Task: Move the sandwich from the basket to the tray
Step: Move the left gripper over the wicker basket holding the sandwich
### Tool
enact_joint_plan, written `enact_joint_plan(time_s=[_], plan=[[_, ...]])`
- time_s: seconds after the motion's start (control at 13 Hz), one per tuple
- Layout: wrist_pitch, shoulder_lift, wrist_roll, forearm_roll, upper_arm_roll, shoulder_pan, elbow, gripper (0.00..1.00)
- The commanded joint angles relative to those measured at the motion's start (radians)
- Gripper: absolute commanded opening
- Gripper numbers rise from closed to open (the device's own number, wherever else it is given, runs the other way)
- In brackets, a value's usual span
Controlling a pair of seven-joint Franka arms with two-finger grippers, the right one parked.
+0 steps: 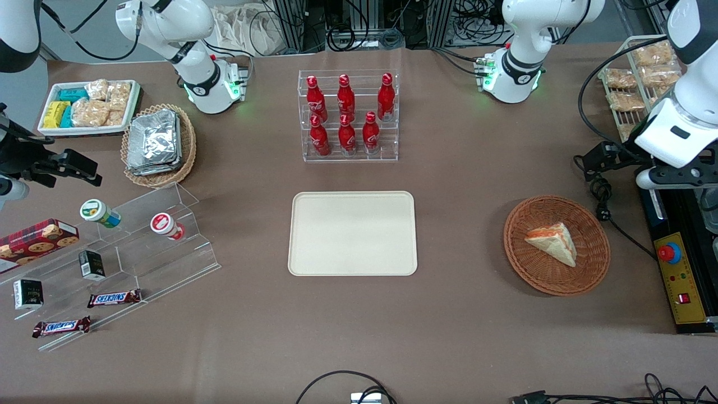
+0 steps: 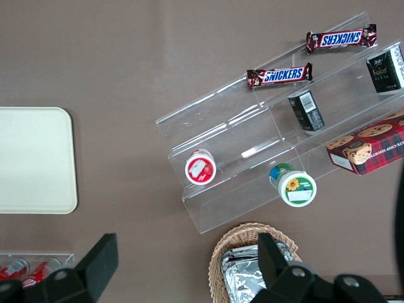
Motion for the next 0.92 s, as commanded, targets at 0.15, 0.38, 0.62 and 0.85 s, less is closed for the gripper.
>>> enact_joint_plan(time_s=[0.15, 0.38, 0.62, 0.85], plan=[[-0.037, 0.007, 0.015, -0.011, 0.007, 0.002, 0.012, 1.0], [-0.036, 0.031, -0.089, -0.02, 0.048, -0.001, -0.001, 1.0], [-0.021, 0.077, -0.381, -0.022, 0.071, -0.001, -0.015, 1.0], [0.047, 0.152, -0.633, -0.014, 0.08, -0.001, -0.034, 1.0]])
